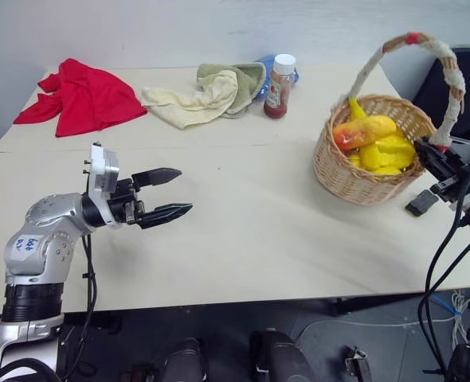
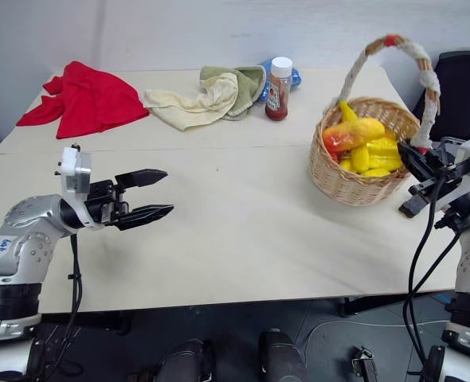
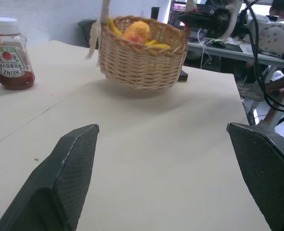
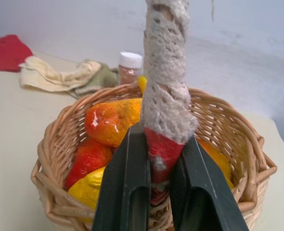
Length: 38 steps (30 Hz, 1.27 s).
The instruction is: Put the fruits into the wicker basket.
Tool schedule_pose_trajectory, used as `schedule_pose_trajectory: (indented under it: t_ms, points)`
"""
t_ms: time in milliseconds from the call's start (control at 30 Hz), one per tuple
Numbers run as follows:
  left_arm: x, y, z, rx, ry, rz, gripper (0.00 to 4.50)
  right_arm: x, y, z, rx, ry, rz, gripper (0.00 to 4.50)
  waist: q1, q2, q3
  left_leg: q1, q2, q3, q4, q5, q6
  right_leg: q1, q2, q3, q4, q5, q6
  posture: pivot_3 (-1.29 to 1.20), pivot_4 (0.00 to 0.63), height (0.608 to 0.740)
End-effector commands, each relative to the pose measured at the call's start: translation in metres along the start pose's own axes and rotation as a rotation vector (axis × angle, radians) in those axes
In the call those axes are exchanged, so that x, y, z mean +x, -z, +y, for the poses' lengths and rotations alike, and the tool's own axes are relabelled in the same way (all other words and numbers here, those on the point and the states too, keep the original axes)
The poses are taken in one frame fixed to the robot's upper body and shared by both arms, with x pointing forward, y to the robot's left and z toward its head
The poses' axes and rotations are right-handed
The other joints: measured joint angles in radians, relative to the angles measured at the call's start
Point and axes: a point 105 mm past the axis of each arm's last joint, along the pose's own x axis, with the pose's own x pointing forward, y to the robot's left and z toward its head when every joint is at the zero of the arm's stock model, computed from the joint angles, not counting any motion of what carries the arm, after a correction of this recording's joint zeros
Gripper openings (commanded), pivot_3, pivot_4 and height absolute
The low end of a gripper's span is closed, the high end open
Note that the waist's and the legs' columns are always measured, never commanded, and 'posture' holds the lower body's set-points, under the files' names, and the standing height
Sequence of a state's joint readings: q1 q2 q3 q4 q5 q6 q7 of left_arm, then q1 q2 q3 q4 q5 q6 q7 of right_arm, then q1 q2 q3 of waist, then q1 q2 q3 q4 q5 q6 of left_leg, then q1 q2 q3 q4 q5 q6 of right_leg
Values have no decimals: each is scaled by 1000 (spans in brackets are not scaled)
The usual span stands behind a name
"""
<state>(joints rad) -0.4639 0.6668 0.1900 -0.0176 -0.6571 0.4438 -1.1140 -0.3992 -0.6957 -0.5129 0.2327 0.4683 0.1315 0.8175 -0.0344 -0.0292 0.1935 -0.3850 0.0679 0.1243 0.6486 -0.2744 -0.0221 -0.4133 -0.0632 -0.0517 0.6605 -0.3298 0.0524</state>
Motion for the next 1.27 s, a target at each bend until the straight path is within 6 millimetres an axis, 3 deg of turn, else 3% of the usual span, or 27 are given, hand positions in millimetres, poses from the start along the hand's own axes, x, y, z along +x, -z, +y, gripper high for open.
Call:
schedule_pose_trajectory:
  t_ms: [33,100,300,467,533,633,767,867,933,1067,1267]
  points:
    - [4,-11,1,45,14,-35,4500,0,-6,-11,19,64,-43,148,2,0,0,0,0,0,0,0,0,0,0,0,0,0,0,0,150,740]
    - [4,-12,2,46,13,-38,4500,0,-3,-14,42,84,-51,148,1,0,0,0,0,0,0,0,0,0,0,1,0,0,0,0,150,740]
    - [-6,-3,9,68,-53,-19,4500,-9,-6,-16,-7,71,-17,2150,6,0,0,0,0,0,0,0,0,0,0,1,0,0,0,0,150,740]
    - [-40,25,19,121,-222,100,4500,-49,-28,-16,-76,16,-37,3852,8,1,0,0,0,0,-1,0,0,0,0,1,-1,0,0,0,150,740]
    - [-55,31,19,127,-284,126,4500,-73,-23,-11,-143,-46,42,4480,11,1,0,0,1,-1,-1,-1,1,1,1,0,-3,0,0,0,150,740]
    - [-73,48,5,129,-301,209,4500,-100,-12,-5,-229,-118,169,4480,8,1,-1,1,0,-1,-1,-5,7,3,0,0,-4,0,1,0,150,740]
    - [-99,66,-4,161,-405,280,4500,-111,13,41,-310,-400,281,4480,0,1,-1,4,1,1,-3,-8,8,5,-1,1,-5,0,1,0,150,740]
    - [-115,81,-7,190,-482,313,4500,-95,38,81,-255,-554,248,4480,-6,0,-1,9,2,2,-3,-8,7,8,0,2,-5,1,0,0,150,740]
    - [-116,84,-10,203,-485,325,4500,-90,45,94,-243,-601,237,4480,-7,-1,-2,14,5,2,-4,-9,6,13,2,2,-5,0,-2,0,150,740]
    - [-112,84,-15,263,-490,358,4500,-58,65,136,-187,-740,147,4480,1,1,-1,14,4,2,-4,-10,5,13,1,2,-6,0,-2,0,150,740]
    - [-110,82,-17,274,-514,345,4500,-17,76,155,-162,-728,52,4480,6,1,-1,14,5,2,-4,-10,5,13,1,1,-6,0,-2,0,150,740]
